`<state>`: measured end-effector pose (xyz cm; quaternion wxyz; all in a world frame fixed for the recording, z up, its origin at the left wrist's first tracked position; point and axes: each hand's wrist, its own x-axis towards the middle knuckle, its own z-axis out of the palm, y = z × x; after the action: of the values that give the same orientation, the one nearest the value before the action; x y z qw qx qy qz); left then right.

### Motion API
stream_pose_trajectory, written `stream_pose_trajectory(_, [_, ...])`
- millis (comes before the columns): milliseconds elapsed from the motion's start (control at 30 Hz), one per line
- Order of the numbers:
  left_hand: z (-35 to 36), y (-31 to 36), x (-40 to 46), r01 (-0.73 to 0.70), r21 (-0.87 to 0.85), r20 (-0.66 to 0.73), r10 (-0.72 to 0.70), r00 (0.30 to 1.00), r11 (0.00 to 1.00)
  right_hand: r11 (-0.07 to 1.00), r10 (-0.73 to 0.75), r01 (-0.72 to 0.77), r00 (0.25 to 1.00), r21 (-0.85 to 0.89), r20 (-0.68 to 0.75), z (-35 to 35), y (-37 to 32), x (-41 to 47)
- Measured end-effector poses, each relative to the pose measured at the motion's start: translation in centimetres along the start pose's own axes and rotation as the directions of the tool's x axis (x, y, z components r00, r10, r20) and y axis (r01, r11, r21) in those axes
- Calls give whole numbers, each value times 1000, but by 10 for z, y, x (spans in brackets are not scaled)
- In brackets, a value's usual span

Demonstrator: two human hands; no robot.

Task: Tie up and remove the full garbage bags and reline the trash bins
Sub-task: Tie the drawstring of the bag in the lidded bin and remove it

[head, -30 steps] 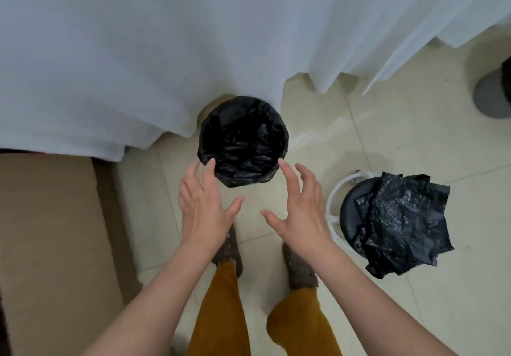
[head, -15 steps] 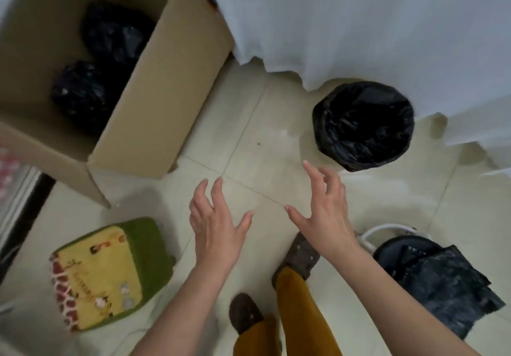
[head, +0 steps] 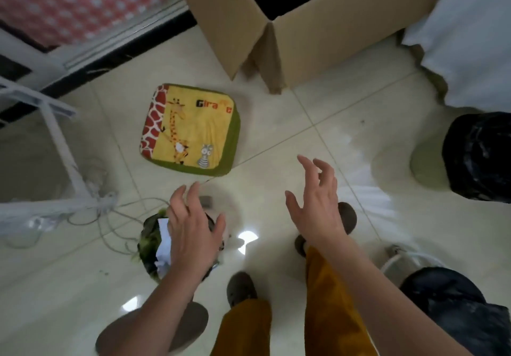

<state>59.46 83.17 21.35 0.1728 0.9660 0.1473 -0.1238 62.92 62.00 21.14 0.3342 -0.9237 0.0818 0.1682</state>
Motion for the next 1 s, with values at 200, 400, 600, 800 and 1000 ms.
stream_pose_trajectory(200, [-21,-119,-74,219,10,49,-219,974,976,999,-23,28,988,-32,154,82,-47,-77])
stream_pose_trajectory(400, [-11,-165,-104,310,-21,50,-309,950,950,995,-72,90,959,-52,275,129,-66,-107])
stream_pose_trajectory(600, [14,-174,-97,380,-141,80,-372,925,914,984,-111,152,929,-91,352,159,-65,-96])
stream_pose_trajectory(800, [31,-196,-73,422,-203,105,-409,907,884,993,-61,90,944,-75,323,185,-48,-89])
stream_pose_trajectory(1000, [45,-231,-38,434,-248,158,-406,900,866,998,26,-8,958,-63,287,216,-30,-93])
